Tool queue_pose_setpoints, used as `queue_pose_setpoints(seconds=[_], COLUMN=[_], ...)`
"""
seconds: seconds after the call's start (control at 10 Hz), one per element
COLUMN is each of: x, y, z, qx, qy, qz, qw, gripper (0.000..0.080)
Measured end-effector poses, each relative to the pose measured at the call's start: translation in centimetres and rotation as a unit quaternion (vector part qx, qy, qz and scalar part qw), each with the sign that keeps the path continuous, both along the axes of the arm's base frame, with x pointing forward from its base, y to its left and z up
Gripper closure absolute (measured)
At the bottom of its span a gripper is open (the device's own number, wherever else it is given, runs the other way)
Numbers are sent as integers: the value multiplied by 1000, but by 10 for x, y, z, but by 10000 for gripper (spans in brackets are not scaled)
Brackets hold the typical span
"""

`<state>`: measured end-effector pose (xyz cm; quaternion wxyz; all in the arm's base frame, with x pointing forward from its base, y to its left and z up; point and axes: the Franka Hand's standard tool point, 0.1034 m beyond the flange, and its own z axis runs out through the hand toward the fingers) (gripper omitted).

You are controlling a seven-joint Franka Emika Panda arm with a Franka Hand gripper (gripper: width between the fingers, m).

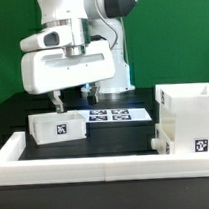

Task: Assemble drawer

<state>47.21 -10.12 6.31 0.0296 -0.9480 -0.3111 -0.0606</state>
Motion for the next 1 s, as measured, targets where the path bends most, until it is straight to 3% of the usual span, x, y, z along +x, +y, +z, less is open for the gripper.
queue_pose_setpoints(seconds=[0.2, 0.7, 1.0], x=[-15, -17, -47], y=[-1, -2, -10], z=[-4, -6, -21], qx=[9, 18, 7], qy=[10, 18, 17], qz=[-73, -140, -131], qw=[997, 990, 991], gripper=[151, 151, 151])
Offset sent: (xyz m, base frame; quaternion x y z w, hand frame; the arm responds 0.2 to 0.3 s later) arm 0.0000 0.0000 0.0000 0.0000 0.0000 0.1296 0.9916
